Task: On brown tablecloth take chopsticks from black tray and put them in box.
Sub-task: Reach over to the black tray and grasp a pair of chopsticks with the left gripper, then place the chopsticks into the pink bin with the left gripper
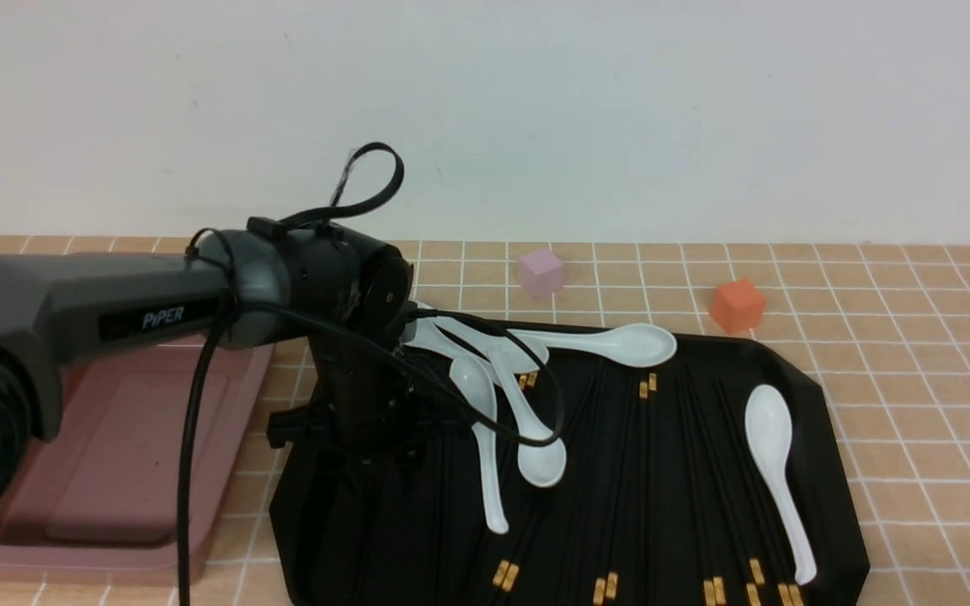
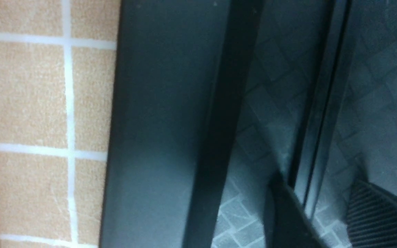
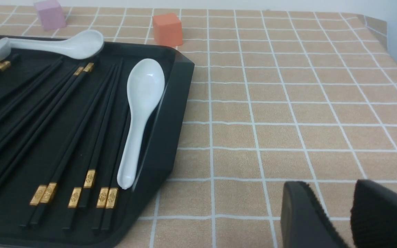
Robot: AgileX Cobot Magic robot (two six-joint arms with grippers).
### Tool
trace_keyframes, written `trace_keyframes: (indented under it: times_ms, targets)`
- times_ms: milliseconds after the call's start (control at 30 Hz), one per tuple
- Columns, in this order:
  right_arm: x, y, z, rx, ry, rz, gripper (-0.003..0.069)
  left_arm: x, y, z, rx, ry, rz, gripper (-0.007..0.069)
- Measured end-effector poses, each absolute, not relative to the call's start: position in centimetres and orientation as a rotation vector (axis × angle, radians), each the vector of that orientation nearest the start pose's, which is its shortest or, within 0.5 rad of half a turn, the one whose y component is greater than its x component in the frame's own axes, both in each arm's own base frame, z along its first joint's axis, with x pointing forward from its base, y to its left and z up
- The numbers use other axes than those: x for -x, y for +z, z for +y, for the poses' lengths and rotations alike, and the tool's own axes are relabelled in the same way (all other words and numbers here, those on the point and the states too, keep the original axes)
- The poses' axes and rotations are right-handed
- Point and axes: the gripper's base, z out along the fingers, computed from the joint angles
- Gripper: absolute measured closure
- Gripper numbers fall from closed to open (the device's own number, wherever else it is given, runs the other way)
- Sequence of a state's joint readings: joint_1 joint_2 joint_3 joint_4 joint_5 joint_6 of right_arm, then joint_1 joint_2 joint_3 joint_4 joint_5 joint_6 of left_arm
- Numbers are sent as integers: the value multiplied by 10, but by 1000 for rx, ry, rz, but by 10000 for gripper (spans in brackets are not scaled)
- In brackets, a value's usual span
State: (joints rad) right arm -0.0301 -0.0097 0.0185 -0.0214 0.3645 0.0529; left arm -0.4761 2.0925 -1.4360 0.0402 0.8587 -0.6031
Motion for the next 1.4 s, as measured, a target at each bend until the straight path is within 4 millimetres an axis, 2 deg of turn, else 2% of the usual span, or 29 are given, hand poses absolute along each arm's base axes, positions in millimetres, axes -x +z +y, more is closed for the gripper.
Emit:
trace_keyframes:
  times_ms: [167,233,400,667,833,1067,1167,1267,1400]
  targets:
    - [-53,175,-2,-64,-5,1856,419,-366,142,-186,175,-76,2997,521]
    - [-53,175,-2,-64,-5,1856,419,-366,142,-186,177,-75,2999,551]
    - [-53,175,-2,-64,-5,1856,419,-365,142,-186,194,-80,3001,546]
    - [-53,175,-2,-64,-5,1856,419,-357,155,-187,251,-156,3020,546]
    - [-53,175,-2,-64,-5,1856,419,-346,184,-187,266,-239,3041,546]
    - [-53,175,-2,-64,-5,1856,419,-335,222,-183,243,-291,2992,546]
    - [-53,175,-2,-64,-4,1856,419,-330,244,-176,253,-336,2944,546]
    - [-53,175,-2,-64,-4,1856,419,-328,274,-156,310,-388,2862,546]
    - [-53,175,-2,-64,-5,1856,419,-325,311,-110,449,-414,2743,546]
